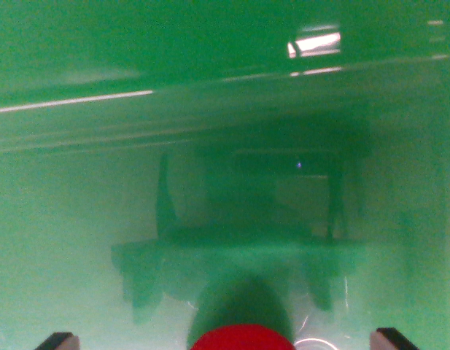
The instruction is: Pick fruit
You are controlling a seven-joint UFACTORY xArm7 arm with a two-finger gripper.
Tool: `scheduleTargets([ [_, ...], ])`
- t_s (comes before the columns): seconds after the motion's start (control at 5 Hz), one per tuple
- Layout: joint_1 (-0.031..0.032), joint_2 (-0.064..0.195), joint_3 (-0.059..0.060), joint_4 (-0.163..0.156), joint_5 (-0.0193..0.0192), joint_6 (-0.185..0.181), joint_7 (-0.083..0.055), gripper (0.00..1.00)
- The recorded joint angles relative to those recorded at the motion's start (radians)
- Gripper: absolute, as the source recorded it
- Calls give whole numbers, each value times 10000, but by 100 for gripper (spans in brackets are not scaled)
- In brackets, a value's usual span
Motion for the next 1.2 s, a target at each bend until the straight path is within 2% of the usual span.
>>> scheduleTargets([
  [0.2, -3, 36, -3, -61, 2, -101, -19, 0],
  [1.2, -5, 54, -4, -90, 2, -150, -28, 0],
])
